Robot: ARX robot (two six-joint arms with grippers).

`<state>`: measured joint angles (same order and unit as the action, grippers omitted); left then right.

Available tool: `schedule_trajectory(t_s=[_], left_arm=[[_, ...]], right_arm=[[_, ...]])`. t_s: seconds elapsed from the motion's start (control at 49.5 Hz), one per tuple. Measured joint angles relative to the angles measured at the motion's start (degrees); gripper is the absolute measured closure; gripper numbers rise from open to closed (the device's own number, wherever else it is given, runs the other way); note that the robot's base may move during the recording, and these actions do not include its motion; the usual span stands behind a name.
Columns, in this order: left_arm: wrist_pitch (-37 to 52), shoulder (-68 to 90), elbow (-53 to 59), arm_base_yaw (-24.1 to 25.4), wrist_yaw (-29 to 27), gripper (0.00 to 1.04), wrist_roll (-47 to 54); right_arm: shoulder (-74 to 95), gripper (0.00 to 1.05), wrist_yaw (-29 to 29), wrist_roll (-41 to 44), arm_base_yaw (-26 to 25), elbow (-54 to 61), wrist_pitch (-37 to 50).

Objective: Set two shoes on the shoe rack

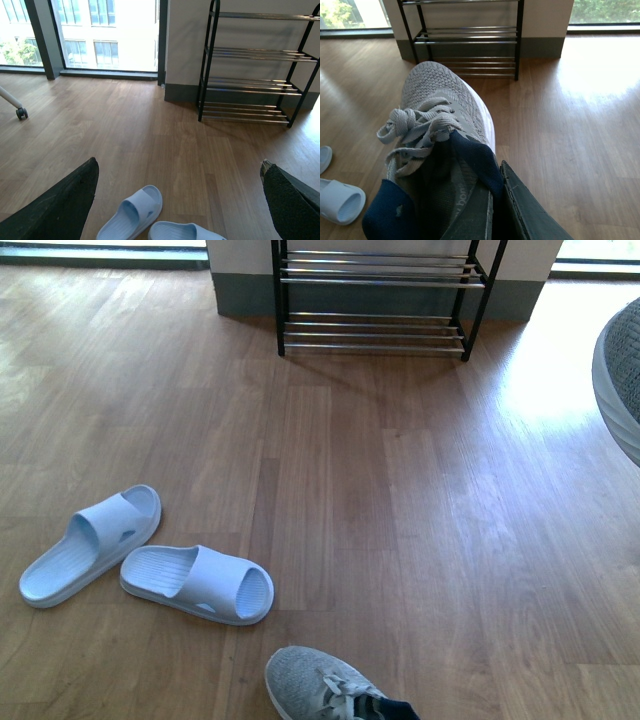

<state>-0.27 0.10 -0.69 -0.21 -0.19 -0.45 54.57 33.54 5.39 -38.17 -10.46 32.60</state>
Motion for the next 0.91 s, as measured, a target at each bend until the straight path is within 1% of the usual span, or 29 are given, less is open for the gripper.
schedule_trajectory(t_s=[0.162,0.323,0.909], left_arm=[[0.02,0.00,0.00,0.00,0.09,0.09,0.00],[0.02,0.00,0.00,0.02,0.22,0.09,0.00],[0.02,0.00,0.00,0.00,0.00,0.09,0.00]], right_arm=[[0.02,1.03,0.07,0.00,0.04,0.04,0.00],[0.02,1.03,-1.11,0.00,-0.17,0.09,0.00],[-0.20,1.03,-0.02,0.00,0.02,0.24,0.00]])
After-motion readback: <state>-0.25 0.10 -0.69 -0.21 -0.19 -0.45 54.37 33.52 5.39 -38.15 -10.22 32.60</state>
